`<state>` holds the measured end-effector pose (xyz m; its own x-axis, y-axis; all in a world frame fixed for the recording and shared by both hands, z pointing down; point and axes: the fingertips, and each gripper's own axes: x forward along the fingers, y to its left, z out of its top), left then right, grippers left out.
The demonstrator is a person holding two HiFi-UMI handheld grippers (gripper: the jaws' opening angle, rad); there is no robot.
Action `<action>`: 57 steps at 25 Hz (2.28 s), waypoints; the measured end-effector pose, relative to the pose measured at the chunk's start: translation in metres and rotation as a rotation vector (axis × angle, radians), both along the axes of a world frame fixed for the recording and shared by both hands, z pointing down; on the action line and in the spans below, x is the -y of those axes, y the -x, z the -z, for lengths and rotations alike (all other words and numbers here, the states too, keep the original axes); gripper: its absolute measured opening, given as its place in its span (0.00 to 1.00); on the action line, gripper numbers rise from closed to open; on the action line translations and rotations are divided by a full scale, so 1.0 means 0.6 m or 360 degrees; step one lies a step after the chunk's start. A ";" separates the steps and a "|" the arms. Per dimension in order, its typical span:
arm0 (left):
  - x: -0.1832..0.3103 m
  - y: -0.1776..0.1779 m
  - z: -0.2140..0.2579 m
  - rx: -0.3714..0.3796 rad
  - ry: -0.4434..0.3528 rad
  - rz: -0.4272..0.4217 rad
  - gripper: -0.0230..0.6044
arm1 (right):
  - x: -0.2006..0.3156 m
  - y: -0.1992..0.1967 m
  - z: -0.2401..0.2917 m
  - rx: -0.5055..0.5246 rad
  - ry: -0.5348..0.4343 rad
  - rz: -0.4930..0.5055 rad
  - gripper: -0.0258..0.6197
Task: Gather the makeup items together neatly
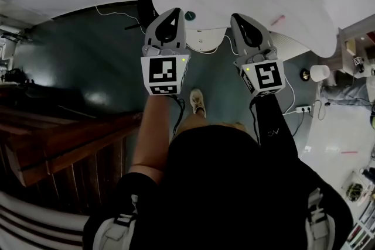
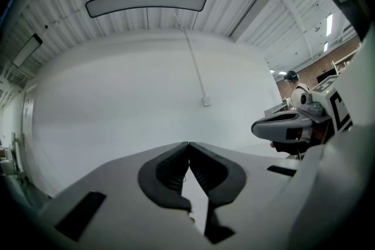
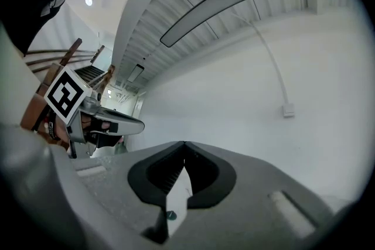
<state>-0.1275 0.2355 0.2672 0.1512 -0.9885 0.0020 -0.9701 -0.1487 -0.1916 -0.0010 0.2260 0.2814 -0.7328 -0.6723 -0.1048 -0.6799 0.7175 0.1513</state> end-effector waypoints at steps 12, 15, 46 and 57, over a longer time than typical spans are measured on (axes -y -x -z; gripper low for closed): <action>0.170 0.122 -0.021 0.0035 0.0058 -0.0122 0.05 | 0.161 0.135 -0.003 -0.0004 0.0027 -0.0053 0.04; 0.204 0.138 -0.031 0.0014 0.0074 -0.0120 0.05 | 0.198 0.143 -0.016 -0.0013 0.0048 -0.0064 0.04; 0.591 0.246 -0.045 -0.0087 0.0073 0.0131 0.05 | 0.615 0.299 -0.030 0.0075 0.0101 0.0368 0.04; 0.627 0.310 -0.075 -0.0058 0.0131 -0.0025 0.05 | 0.650 0.420 -0.183 -0.0228 0.0404 0.0413 0.04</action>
